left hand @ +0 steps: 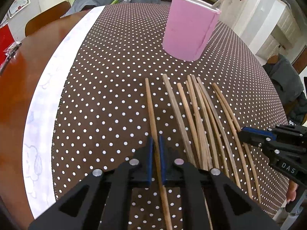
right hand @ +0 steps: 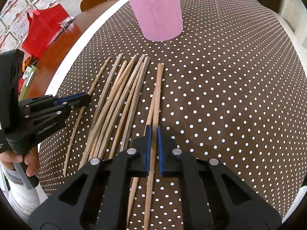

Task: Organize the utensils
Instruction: 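Lower both tools to the pile and grasp another stick each, then lift the held sticks and bring them over the pink cup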

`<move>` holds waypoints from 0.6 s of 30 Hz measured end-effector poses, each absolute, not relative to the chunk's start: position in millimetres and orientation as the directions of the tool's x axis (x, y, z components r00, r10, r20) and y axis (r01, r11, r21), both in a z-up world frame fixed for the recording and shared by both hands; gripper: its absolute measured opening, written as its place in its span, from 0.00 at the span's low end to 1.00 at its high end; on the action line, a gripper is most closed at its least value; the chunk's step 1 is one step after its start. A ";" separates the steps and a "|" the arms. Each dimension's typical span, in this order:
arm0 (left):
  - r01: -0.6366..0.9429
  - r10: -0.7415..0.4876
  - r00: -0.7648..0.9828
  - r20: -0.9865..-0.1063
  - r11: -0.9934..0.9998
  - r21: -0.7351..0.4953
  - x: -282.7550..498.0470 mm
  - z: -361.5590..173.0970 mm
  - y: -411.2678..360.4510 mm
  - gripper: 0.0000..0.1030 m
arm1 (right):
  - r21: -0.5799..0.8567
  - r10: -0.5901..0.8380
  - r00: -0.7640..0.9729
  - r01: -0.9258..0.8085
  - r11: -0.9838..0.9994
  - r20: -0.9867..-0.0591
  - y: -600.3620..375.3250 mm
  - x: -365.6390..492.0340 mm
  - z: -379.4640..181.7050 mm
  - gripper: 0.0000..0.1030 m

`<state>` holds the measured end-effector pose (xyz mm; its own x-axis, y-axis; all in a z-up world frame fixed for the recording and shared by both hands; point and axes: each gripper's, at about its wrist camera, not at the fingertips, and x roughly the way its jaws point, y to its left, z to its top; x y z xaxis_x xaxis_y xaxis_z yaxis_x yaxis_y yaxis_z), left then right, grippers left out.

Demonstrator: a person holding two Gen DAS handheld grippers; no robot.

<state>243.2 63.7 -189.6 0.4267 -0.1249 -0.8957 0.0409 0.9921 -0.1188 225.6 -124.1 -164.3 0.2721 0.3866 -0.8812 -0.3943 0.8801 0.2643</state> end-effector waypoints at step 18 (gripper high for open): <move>0.115 -0.230 0.658 -0.717 0.972 -0.206 213.5 -114.8 54.8 0.06 | 0.344 0.522 0.445 -0.420 0.839 -0.728 -161.8 211.0 -112.5 0.06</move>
